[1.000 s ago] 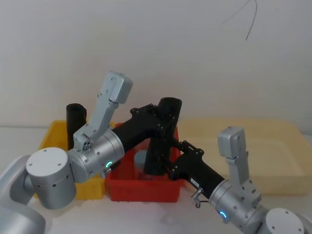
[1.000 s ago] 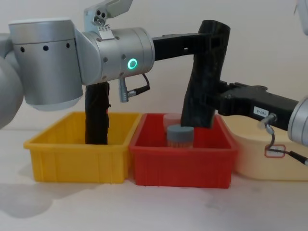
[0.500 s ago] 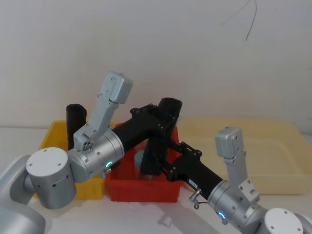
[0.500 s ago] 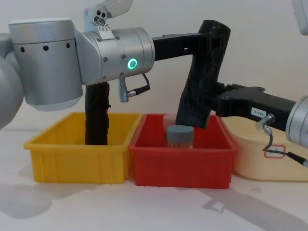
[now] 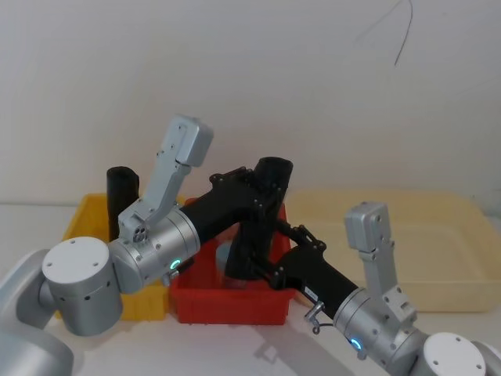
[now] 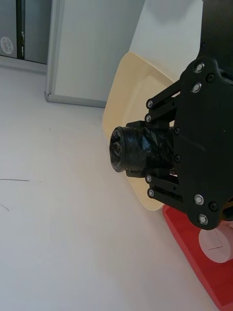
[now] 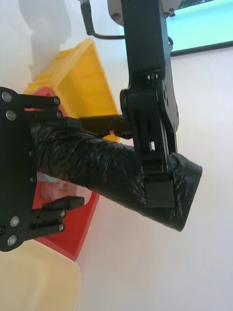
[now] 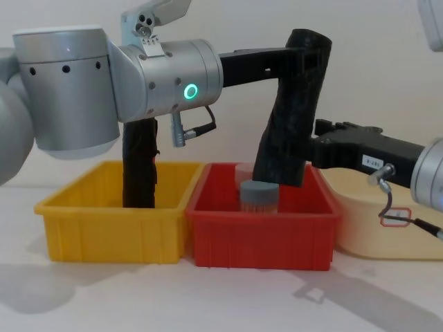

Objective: Pick up the garbage bag with the one hand and transfer it to the other hand.

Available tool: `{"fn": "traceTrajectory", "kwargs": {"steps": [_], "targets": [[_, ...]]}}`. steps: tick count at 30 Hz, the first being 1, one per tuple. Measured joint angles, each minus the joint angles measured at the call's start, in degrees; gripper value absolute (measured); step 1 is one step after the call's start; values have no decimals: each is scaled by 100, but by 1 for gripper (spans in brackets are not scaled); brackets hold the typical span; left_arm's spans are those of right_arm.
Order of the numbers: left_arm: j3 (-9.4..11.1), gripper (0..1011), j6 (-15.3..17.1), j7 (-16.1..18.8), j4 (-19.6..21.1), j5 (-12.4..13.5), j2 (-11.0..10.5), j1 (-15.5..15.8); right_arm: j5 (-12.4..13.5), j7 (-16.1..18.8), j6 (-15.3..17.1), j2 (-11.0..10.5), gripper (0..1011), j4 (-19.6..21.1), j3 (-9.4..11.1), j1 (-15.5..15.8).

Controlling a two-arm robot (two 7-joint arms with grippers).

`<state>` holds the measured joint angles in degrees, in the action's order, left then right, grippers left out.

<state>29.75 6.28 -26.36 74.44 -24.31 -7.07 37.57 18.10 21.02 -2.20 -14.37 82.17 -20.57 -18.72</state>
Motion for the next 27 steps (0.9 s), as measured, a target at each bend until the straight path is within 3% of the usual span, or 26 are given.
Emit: {"fn": "traceTrajectory", "kwargs": {"steps": [1, 8, 27], "targets": [[0, 386, 0, 0, 0, 0, 1, 0, -10, -23, 15, 4, 833, -1, 8, -4], [-1, 386, 0, 1, 0, 0, -1, 0, -39, -96, 53, 38, 1001, -44, 52, -20], [-2, 386, 0, 3, 0, 1, -1, 0, -14, -32, 49, 149, 1000, -308, 36, -236]]}}
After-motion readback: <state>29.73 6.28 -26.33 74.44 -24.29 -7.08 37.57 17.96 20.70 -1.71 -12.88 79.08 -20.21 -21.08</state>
